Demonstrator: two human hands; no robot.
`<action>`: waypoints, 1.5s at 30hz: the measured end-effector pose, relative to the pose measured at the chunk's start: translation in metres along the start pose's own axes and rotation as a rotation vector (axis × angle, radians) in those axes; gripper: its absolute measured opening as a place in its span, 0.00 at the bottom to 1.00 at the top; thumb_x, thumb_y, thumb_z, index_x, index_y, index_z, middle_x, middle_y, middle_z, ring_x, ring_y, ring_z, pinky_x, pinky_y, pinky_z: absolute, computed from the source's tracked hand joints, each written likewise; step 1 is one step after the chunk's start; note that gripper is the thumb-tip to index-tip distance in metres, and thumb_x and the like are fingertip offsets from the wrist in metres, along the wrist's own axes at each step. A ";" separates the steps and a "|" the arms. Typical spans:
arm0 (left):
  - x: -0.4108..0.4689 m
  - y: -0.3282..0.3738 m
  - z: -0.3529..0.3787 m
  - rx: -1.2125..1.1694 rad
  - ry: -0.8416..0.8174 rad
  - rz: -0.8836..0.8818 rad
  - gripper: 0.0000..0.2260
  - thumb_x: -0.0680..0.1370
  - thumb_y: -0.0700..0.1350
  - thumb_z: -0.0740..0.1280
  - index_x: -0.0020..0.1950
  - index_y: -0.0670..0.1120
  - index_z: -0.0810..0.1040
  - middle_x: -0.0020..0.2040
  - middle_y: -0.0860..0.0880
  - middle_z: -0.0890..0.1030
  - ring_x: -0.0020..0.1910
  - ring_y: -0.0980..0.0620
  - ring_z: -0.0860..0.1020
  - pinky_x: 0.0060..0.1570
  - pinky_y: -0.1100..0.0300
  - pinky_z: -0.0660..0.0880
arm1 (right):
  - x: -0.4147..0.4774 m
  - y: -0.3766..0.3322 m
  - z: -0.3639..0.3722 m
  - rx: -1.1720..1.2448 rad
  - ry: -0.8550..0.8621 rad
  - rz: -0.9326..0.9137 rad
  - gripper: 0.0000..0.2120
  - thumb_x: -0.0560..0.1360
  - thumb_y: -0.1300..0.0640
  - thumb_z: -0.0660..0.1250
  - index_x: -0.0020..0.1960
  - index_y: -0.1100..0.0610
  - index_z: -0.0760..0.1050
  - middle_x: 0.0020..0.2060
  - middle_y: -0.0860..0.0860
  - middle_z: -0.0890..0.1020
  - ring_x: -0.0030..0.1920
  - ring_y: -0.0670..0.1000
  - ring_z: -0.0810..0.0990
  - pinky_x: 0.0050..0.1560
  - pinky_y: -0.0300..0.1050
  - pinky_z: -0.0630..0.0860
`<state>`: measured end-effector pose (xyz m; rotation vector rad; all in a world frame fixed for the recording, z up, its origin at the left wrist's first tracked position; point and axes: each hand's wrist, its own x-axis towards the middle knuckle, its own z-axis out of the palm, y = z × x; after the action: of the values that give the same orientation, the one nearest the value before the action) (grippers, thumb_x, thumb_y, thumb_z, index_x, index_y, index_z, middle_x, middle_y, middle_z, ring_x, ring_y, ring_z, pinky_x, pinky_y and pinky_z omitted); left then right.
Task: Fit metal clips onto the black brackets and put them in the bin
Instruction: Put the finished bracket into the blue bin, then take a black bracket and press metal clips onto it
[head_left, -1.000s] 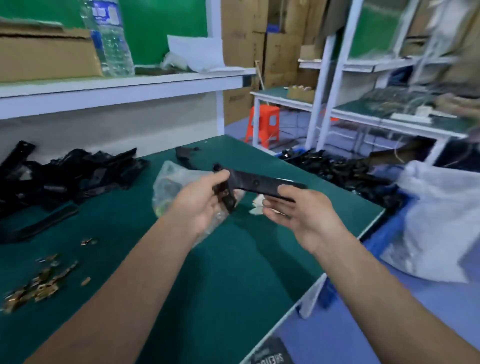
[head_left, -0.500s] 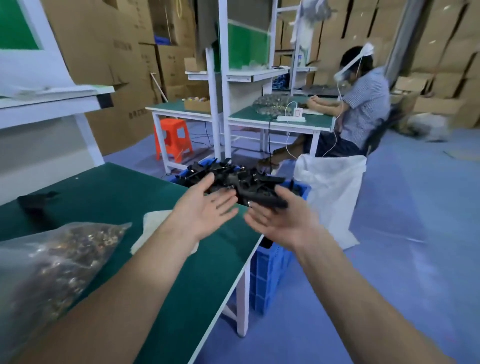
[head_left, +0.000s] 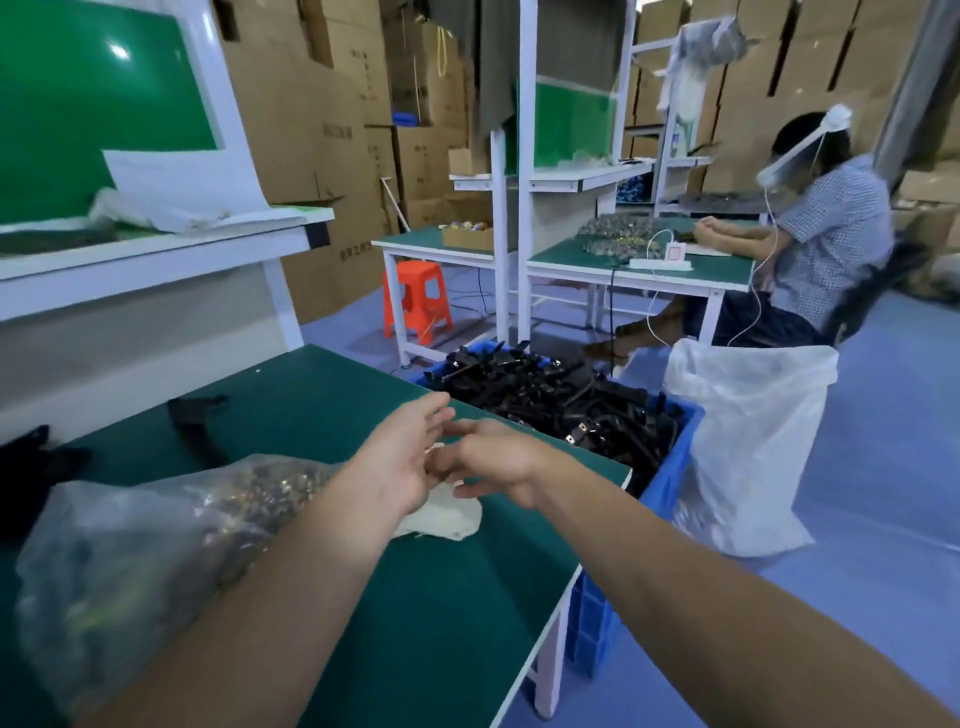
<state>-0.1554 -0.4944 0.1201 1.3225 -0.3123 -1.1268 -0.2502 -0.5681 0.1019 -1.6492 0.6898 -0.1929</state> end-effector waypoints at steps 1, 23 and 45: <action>-0.009 0.002 -0.006 0.075 0.044 0.055 0.10 0.81 0.48 0.67 0.54 0.43 0.82 0.57 0.46 0.81 0.49 0.48 0.80 0.49 0.53 0.76 | -0.002 -0.006 0.014 -0.023 0.014 -0.037 0.14 0.74 0.63 0.67 0.58 0.55 0.79 0.45 0.50 0.85 0.50 0.50 0.82 0.59 0.52 0.79; -0.283 -0.109 -0.411 0.892 1.263 0.160 0.13 0.78 0.50 0.70 0.63 0.56 0.82 0.57 0.55 0.84 0.55 0.51 0.81 0.53 0.57 0.76 | 0.013 -0.115 0.427 -0.307 -0.576 -0.184 0.31 0.76 0.58 0.72 0.77 0.52 0.68 0.75 0.50 0.69 0.69 0.52 0.72 0.68 0.50 0.75; -0.275 -0.105 -0.436 0.667 1.511 0.284 0.12 0.79 0.53 0.67 0.36 0.54 0.81 0.30 0.56 0.81 0.32 0.56 0.78 0.36 0.60 0.74 | 0.087 -0.059 0.586 -1.187 -0.401 -0.773 0.23 0.84 0.51 0.59 0.77 0.56 0.63 0.71 0.57 0.67 0.71 0.61 0.67 0.73 0.55 0.62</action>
<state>-0.0114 -0.0001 0.0101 2.2396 0.2911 0.4492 0.1288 -0.1172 0.0120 -2.9310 -0.2926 0.0367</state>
